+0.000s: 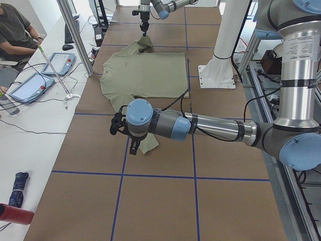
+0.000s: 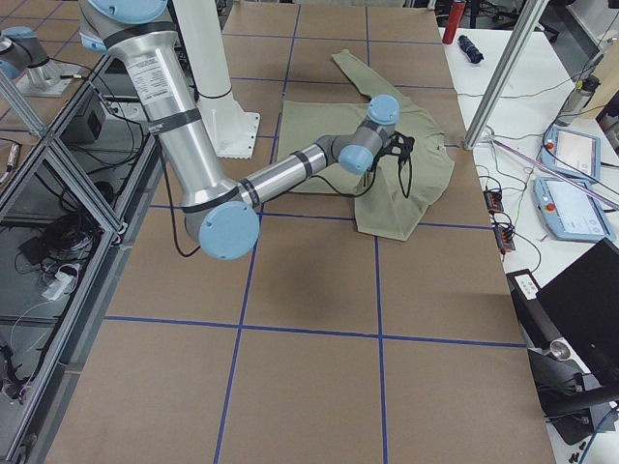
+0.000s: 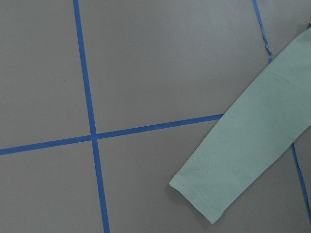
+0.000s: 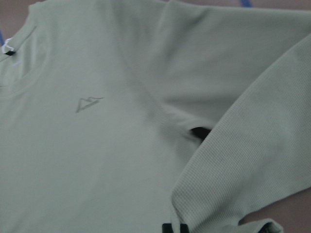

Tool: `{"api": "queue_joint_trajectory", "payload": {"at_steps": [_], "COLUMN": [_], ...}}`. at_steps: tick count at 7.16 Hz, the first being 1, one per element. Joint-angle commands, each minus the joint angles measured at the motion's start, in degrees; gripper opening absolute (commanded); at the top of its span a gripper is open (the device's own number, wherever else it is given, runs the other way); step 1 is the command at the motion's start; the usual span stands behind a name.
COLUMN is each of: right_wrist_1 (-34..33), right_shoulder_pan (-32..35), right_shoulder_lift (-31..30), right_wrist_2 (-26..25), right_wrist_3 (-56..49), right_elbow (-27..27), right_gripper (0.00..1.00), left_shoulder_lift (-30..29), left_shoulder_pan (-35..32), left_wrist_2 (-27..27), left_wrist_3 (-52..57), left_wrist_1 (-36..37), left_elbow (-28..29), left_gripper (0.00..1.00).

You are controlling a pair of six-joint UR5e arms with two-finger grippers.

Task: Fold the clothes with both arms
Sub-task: 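Grasp the sleeve cuff with the right gripper and lift it, then carry the sleeve across the shirt chest toward the collar with the right gripper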

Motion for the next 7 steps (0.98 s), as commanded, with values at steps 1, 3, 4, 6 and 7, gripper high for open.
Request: {"api": "queue_joint_trajectory", "payload": {"at_steps": [1,3,4,6,7], "right_wrist_1": [-6.8,0.2,5.9,8.3,12.1], "right_shoulder_pan": [-8.7,-18.5,-22.2,-23.8,-23.9], "right_shoulder_lift": [20.6,37.2,39.4,42.7,42.6], "right_wrist_2": [-14.9,-27.0,-31.9,-34.9,-35.6], "right_wrist_3": [10.8,11.3,11.1,10.2,10.2], "right_elbow": [-6.9,-26.0,-32.7,-39.2,-42.2], "right_gripper": [0.00,0.00,0.00,0.00,0.14], "left_shoulder_lift": [0.1,0.1,0.1,0.1,0.1], "left_shoulder_pan": [0.1,0.1,0.1,0.1,0.1], "left_wrist_2": [-0.4,-0.5,-0.5,-0.5,-0.5], "left_wrist_3": [0.0,0.0,0.0,-0.1,-0.1], "left_wrist_1": [0.0,0.0,0.0,0.0,0.0], "left_elbow": [0.0,-0.1,0.1,0.0,0.1], "left_gripper": [1.00,1.00,1.00,1.00,1.00]}}
